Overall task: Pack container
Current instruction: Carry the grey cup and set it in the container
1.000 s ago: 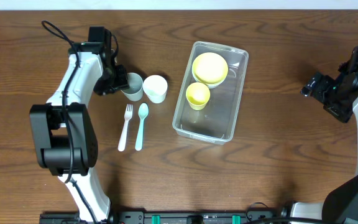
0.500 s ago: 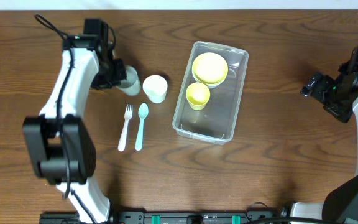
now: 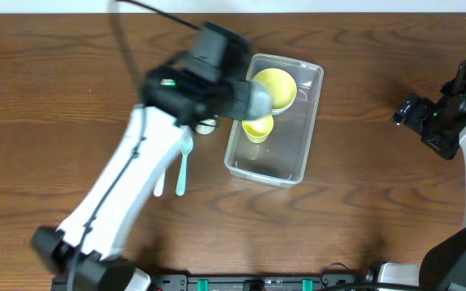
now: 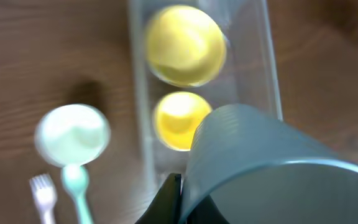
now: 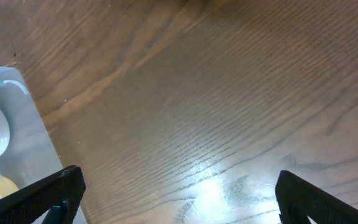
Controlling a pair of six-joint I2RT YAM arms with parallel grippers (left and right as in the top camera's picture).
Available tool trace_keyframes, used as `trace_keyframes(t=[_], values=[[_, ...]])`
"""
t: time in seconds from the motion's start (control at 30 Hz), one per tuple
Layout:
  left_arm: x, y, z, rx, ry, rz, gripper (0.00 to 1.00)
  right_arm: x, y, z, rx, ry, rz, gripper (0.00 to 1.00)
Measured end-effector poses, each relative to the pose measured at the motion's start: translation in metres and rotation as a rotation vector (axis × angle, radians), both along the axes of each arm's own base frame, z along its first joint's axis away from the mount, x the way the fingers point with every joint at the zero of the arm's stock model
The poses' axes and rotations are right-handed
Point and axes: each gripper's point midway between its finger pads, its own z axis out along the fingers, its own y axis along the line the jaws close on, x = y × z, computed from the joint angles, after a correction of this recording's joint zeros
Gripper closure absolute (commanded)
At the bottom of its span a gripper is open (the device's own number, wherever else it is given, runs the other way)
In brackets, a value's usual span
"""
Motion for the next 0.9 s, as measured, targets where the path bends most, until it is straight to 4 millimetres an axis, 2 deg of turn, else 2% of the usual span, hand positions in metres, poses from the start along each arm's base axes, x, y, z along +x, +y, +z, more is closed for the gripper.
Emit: trace_keyframes(t=[0.1, 0.27, 0.37, 0.5, 0.6, 0.63, 0.7, 0.83, 0.9], values=[[-0.003, -0.031, -0.034, 0.058, 0.031, -0.059, 0.94, 0.000, 0.000, 0.000, 0.000, 0.000, 0.000, 0.01], [0.003, -0.066, -0.088, 0.117, 0.072, -0.109, 0.94, 0.000, 0.000, 0.000, 0.000, 0.000, 0.000, 0.01], [0.010, -0.076, -0.119, 0.139, 0.095, -0.114, 0.95, 0.000, 0.000, 0.000, 0.000, 0.000, 0.000, 0.01], [0.019, -0.079, -0.149, 0.168, 0.114, -0.107, 0.94, 0.000, 0.000, 0.000, 0.000, 0.000, 0.000, 0.01], [0.023, -0.082, -0.162, 0.171, 0.117, -0.107, 0.92, 0.000, 0.000, 0.000, 0.000, 0.000, 0.000, 0.01], [0.023, -0.082, -0.164, 0.173, 0.118, -0.106, 0.85, 0.000, 0.000, 0.000, 0.000, 0.000, 0.000, 0.01], [0.025, -0.084, -0.166, 0.169, 0.115, -0.106, 0.79, 0.000, 0.000, 0.000, 0.000, 0.000, 0.000, 0.01], [0.026, -0.084, -0.166, 0.168, 0.111, -0.103, 0.72, 0.000, 0.000, 0.000, 0.000, 0.000, 0.000, 0.01], [0.023, -0.082, -0.167, 0.176, 0.122, -0.105, 0.66, 0.000, 0.000, 0.000, 0.000, 0.000, 0.000, 0.01]])
